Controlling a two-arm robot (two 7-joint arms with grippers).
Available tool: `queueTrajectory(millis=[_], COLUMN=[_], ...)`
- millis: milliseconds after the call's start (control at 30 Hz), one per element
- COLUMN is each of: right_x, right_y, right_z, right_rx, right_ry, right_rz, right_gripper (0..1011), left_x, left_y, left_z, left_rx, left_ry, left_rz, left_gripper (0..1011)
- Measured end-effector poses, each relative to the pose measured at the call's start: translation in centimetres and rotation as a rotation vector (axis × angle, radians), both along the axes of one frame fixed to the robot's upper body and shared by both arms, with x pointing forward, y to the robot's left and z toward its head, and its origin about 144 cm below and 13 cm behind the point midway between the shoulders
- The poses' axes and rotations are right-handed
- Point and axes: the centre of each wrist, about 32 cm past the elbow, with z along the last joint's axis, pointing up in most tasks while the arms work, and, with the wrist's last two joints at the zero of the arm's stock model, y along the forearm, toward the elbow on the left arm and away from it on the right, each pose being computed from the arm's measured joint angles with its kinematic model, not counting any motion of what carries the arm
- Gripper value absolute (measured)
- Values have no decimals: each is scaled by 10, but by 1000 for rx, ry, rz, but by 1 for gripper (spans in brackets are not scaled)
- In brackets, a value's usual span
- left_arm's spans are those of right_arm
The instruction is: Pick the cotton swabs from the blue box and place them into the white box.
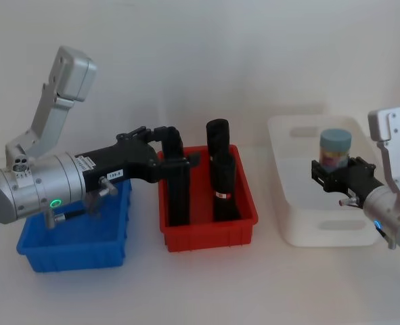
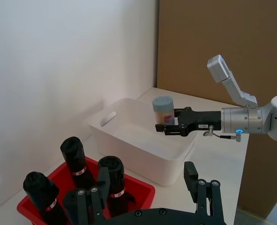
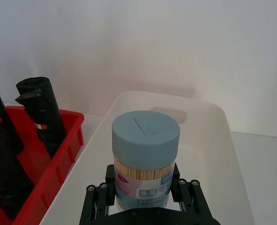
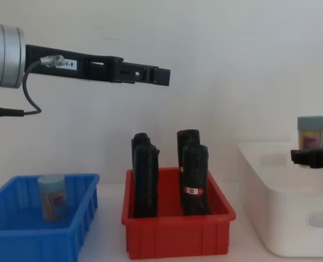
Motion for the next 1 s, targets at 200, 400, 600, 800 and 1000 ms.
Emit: queueTrajectory(millis=[200,400,600,800,1000], right_x=[13,21,26,27,25], right_y=[0,0,1,2,2], right_z=[-5,-8,-10,-9,-6], right_rx=[-5,-7,-10,-12,-14], right_ry=[35,57,62,44,3], right_rz=[17,29,39,45,47], right_gripper=[647,766,953,1001,1001], left_x=[0,0,0,0,0], left_y=[0,0,0,0,0], left_z=[0,0,0,0,0], left_rx=[0,0,0,0,0], left_ry=[0,0,0,0,0], left_rz=[0,0,0,0,0], left_gripper=[1000,1000,1000,999,1000])
